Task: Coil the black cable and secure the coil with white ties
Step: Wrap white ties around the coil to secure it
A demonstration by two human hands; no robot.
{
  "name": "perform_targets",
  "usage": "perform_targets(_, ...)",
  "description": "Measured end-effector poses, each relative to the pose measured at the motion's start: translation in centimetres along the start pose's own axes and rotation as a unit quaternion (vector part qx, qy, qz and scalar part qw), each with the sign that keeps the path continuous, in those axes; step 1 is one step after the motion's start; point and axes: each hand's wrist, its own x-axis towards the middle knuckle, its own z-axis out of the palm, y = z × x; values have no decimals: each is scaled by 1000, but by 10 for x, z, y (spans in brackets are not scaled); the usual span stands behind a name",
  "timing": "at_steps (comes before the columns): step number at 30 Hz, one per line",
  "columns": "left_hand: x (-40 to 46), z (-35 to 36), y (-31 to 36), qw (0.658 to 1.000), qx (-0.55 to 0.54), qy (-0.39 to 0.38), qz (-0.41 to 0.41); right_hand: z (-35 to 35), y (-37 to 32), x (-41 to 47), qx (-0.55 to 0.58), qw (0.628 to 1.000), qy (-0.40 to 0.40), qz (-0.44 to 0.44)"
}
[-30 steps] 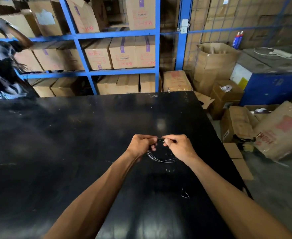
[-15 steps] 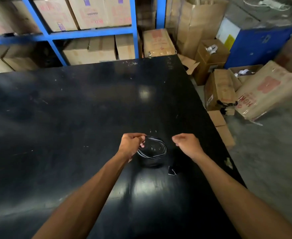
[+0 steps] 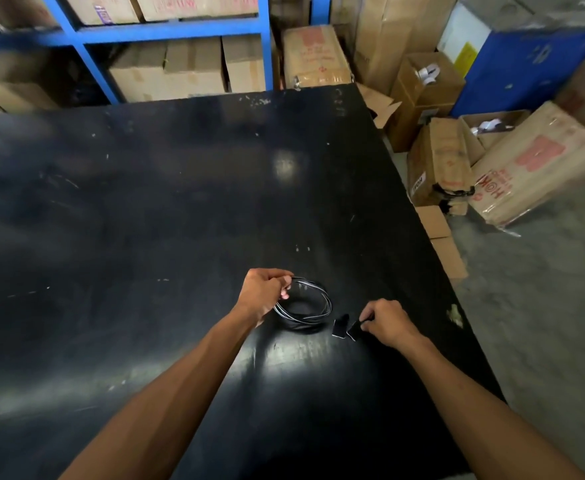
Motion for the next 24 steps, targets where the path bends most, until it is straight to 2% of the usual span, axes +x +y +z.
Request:
perform_targets(5, -13, 5, 10, 999, 19, -18, 21, -54, -5, -3, -2, 1000, -20, 11)
perform_targets(9, -33, 13, 21, 994, 33, -91, 52, -91, -34, -22, 63, 991, 87, -82)
perform_targets(11, -43, 19, 27, 987, 40, -133, 80, -96, -52, -32, 110, 979, 103, -134)
perform_targets(15, -56, 19, 35, 976, 86, -149, 136, -93, -79, -47, 94, 971, 10, -219)
perform_targets(24, -74, 0, 42, 961, 140, -103, 215, -89, -106, -56, 56, 969, -50, -236)
